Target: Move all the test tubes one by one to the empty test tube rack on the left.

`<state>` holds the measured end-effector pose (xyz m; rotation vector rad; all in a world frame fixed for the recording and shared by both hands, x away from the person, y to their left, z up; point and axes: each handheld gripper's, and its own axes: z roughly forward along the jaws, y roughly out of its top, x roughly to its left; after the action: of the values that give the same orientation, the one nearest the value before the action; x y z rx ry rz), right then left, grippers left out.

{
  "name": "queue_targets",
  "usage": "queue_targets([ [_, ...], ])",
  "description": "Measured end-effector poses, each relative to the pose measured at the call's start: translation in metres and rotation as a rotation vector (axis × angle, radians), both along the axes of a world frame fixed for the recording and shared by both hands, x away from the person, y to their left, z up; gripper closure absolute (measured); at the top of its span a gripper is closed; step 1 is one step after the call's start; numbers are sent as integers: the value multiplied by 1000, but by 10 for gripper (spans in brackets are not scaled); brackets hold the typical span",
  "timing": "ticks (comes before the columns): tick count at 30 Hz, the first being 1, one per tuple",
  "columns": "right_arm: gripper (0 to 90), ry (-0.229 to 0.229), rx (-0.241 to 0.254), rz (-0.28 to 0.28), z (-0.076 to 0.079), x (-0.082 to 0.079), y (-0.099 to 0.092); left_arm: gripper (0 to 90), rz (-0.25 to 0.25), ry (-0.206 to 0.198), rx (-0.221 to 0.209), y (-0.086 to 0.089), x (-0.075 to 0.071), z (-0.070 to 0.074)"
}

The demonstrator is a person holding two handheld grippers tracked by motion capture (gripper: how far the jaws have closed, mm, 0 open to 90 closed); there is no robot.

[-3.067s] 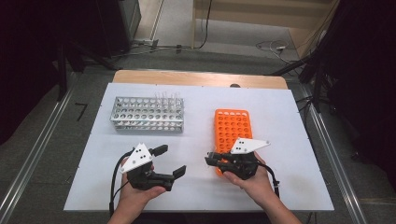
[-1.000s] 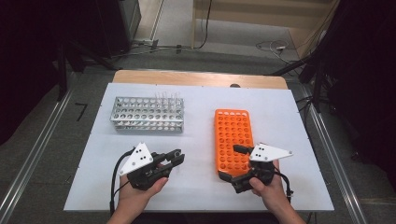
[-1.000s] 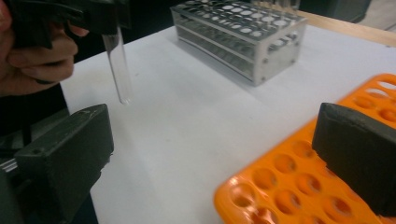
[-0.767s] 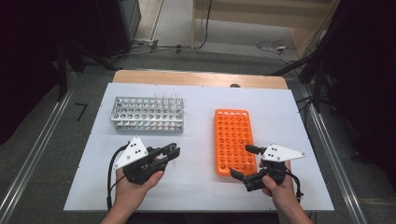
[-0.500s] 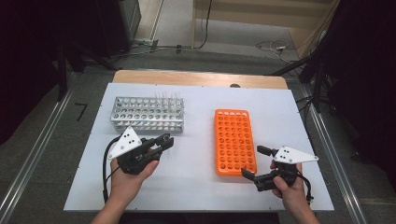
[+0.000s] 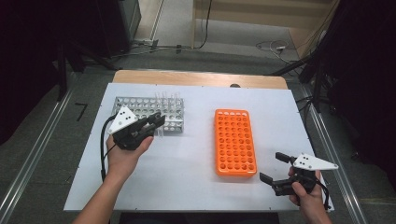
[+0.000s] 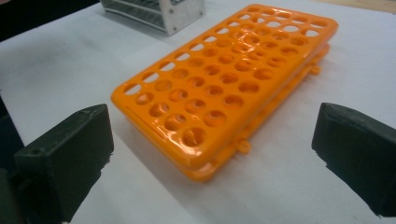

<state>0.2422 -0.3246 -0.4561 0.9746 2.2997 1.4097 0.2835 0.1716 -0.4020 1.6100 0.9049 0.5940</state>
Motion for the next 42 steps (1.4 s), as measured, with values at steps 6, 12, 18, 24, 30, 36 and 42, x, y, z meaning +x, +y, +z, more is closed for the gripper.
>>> queue_targets([
  [6, 0, -6, 17, -23, -3, 5, -10, 758, 53, -5, -10, 8, 31, 4],
  [12, 0, 3, 19, -35, -6, 7, -14, 758, 120, -13, 15, 19, 63, 7],
  [18, 0, 5, 26, -31, -7, 7, -17, 758, 195, -18, 10, 30, 92, 6],
  [24, 0, 5, 32, -29, -6, 6, -18, 758, 229, -2, -17, 35, 113, 0],
  [30, 0, 1, 37, -33, -6, 6, -19, 758, 262, 37, -15, 36, 130, -11],
  [36, 0, 3, 34, -25, -6, 6, -18, 752, 257, 101, 20, 31, 136, -23],
  [42, 0, 4, 34, -26, -6, 6, -19, 709, 278, 170, 69, 30, 137, -32],
])
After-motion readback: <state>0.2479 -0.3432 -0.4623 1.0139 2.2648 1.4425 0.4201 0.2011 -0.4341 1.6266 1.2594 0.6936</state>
